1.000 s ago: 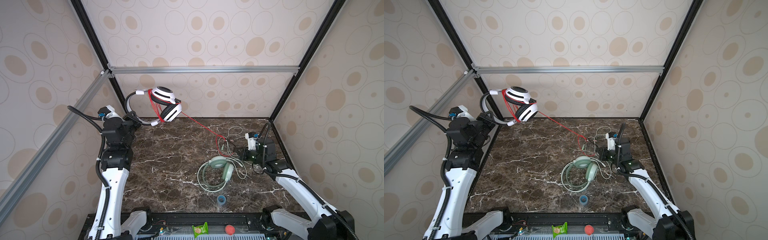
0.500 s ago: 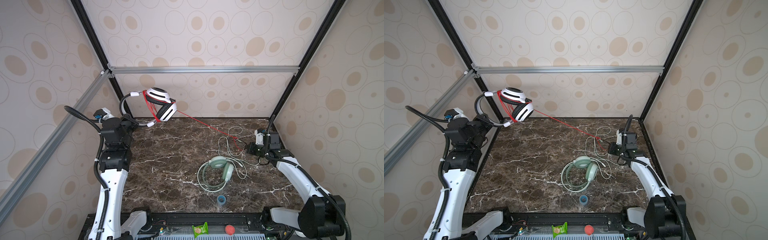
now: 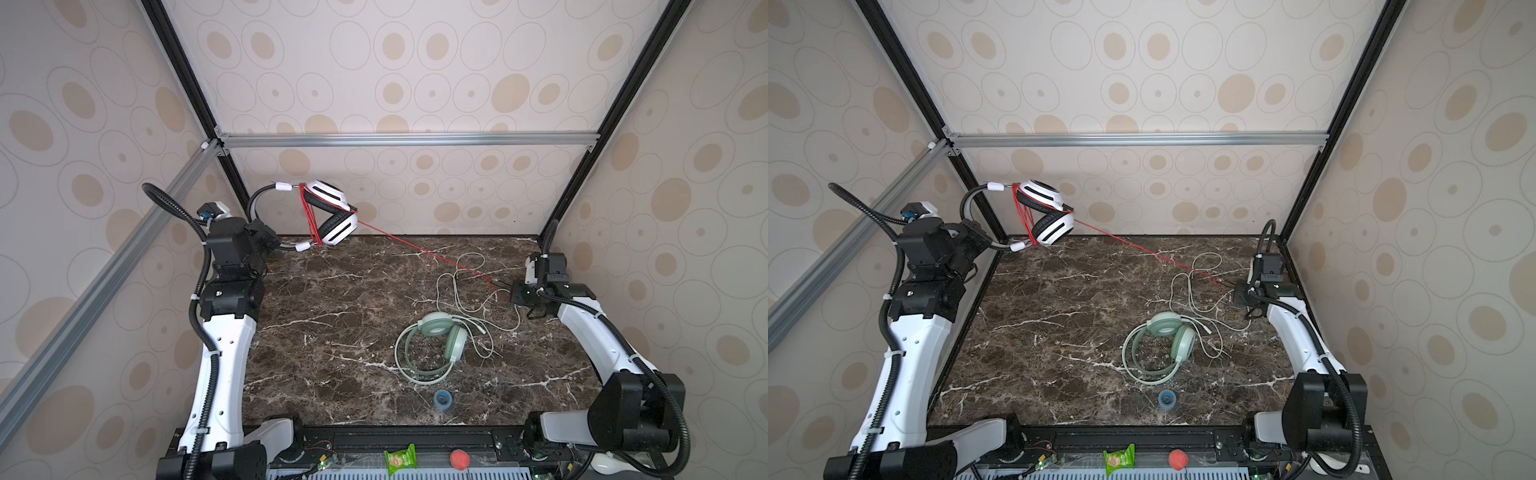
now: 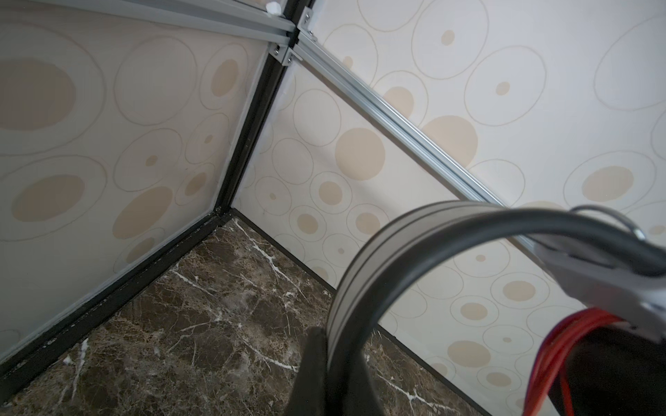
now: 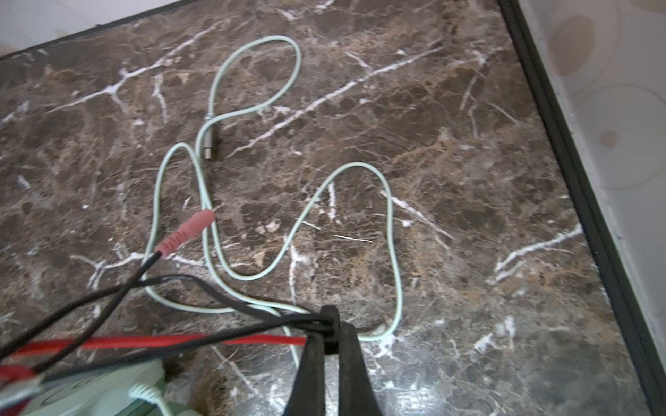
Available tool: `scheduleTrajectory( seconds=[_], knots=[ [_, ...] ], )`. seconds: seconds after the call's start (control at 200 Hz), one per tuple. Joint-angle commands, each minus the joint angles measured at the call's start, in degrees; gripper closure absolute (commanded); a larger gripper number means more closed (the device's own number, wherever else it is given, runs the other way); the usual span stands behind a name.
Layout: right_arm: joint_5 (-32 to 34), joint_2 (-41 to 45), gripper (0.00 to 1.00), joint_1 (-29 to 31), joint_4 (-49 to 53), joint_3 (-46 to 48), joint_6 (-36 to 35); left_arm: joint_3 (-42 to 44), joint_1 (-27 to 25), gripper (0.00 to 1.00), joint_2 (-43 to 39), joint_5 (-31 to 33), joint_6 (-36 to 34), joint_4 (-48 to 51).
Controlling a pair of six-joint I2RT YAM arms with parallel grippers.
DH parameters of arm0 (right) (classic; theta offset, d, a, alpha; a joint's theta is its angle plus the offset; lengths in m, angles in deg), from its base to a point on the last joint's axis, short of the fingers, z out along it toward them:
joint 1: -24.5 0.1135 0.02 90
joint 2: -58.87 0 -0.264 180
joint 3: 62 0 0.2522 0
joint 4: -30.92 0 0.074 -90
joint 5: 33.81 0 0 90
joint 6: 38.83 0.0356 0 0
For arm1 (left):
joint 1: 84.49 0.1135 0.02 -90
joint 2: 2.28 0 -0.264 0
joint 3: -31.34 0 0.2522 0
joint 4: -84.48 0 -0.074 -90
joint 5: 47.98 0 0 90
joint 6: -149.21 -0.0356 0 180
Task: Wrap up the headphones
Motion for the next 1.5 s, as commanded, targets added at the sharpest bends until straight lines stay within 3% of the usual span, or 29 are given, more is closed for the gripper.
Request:
scheduleTrajectory(
  seconds=[0.0,0.09,0.16,0.24,0.33,0.41,0.545,0.58,0.635,0.72,0.84,0.91,1.09,1.335,1.491],
  knots=[
    [6.30,-1.00,1.00,-1.63,7.99,-1.27,-0.91,-7.61,3.35,1.00,-0.03,1.34,2.78,-6.27],
    [3.90,0.58,0.98,-1.30,6.32,-0.50,-3.34,-9.58,3.36,1.00,1.31,-1.50,2.26,-5.58],
    [-1.90,2.36,0.94,-1.12,2.30,1.76,-6.41,-8.92,3.35,1.00,1.22,-3.77,3.05,-7.00],
    [-9.71,3.39,0.87,-0.40,-0.90,3.56,-9.23,-8.78,3.30,1.00,1.97,-7.13,4.29,-7.91],
    [-13.36,4.07,0.73,1.15,-3.11,5.13,-11.45,-8.67,3.28,1.00,2.62,-10.50,5.53,-8.96],
    [-11.64,4.60,0.66,2.85,-3.26,5.70,-12.47,-9.04,3.36,1.00,2.89,-12.26,5.82,-8.90],
    [-1.45,3.75,0.69,4.36,-0.47,4.88,-10.62,-10.78,3.31,1.00,2.97,-13.28,4.66,-7.38],
    [-2.68,3.16,0.69,3.97,0.38,4.20,-9.59,-11.14,3.31,1.00,3.06,-13.82,4.47,-7.25],
    [-10.42,3.10,0.67,4.22,0.86,2.77,-9.52,-11.60,3.28,1.00,3.73,-15.61,4.53,-7.09],
    [-13.12,5.12,0.58,8.82,-2.46,2.88,-9.52,-11.36,3.30,1.00,4.34,-17.72,5.42,-7.47],
    [-18.03,7.42,0.37,13.12,-10.32,5.04,-7.69,-9.79,3.27,1.00,3.68,-19.29,6.34,-9.37],
    [-21.53,7.16,0.32,14.77,-12.66,3.58,-6.40,-10.63,3.17,1.00,3.60,-19.82,5.72,-8.49],
    [-30.66,1.58,0.24,22.47,-20.06,-6.04,-4.61,-12.18,3.02,1.00,3.07,-21.67,5.66,-7.23],
    [-39.74,-13.87,0.17,28.30,-45.50,-15.82,10.43,-16.14,1.66,1.00,3.71,-25.12,6.16,-6.62],
    [-43.31,-24.28,0.16,31.71,-48.77,-26.63,12.15,-19.49,-0.09,1.00,4.81,-25.61,5.11,-3.82]
  ],
)
